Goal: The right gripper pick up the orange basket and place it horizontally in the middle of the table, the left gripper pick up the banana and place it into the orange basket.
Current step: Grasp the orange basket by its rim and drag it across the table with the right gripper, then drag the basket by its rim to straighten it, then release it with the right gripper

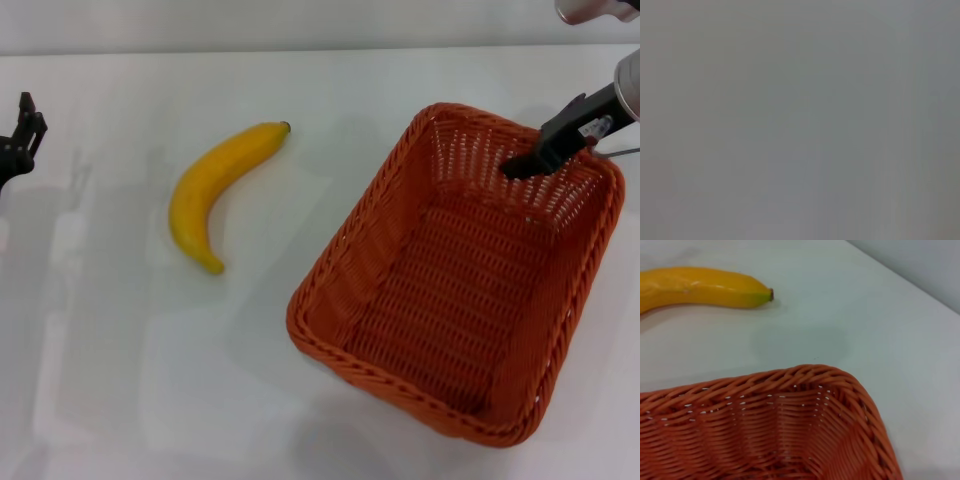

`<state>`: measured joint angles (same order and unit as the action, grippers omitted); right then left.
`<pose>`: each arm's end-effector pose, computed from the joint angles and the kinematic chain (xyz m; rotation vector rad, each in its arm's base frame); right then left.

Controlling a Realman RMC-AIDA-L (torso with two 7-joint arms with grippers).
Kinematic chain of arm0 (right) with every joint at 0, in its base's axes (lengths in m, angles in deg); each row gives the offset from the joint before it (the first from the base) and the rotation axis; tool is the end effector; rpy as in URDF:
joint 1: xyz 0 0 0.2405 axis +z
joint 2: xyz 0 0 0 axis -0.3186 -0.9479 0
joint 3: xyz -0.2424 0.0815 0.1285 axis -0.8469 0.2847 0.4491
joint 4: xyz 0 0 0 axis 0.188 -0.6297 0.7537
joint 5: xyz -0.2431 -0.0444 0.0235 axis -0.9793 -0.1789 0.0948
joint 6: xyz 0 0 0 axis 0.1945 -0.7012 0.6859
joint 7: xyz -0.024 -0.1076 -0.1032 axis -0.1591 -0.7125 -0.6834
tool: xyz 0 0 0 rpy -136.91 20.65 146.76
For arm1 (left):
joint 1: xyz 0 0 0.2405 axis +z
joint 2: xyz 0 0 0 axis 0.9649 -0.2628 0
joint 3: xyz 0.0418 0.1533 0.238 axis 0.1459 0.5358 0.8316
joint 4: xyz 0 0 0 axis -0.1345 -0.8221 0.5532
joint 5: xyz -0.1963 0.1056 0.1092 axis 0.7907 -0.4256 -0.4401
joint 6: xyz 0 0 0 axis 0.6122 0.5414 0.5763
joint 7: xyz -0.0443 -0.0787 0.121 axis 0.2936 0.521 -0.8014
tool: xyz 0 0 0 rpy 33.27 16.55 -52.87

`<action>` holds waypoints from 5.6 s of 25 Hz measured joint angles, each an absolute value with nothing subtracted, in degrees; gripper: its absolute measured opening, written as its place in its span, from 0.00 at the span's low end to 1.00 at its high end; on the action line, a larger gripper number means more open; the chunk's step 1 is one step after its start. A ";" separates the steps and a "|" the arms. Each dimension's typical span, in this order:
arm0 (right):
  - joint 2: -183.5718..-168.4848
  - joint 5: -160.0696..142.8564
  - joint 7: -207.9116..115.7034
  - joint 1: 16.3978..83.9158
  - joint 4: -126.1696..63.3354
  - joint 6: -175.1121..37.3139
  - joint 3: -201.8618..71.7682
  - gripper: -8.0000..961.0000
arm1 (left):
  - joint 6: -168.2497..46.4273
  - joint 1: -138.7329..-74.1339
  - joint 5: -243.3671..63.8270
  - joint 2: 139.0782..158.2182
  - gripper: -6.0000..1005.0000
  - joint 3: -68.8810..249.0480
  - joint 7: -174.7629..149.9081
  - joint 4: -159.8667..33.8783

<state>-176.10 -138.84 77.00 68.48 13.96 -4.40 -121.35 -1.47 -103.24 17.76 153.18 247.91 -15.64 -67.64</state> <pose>0.2077 0.5026 0.0093 -2.5863 0.7152 -0.3057 -0.3973 0.3726 -0.0314 -1.4168 -0.5238 -0.5253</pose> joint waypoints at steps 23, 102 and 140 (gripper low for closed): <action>-172.73 -138.58 87.74 72.55 15.29 9.63 -119.22 0.23 | -1.47 -103.76 17.76 153.18 0.86 247.91 -15.47 -67.65; -174.30 -120.03 87.97 60.23 0.00 -9.13 -94.94 0.16 | -1.47 -105.86 16.61 152.91 0.86 247.82 -15.30 -67.37; -176.48 -112.93 83.35 58.27 0.79 -9.86 -95.21 0.16 | -1.47 -106.09 16.57 152.91 0.86 247.82 -15.30 -67.21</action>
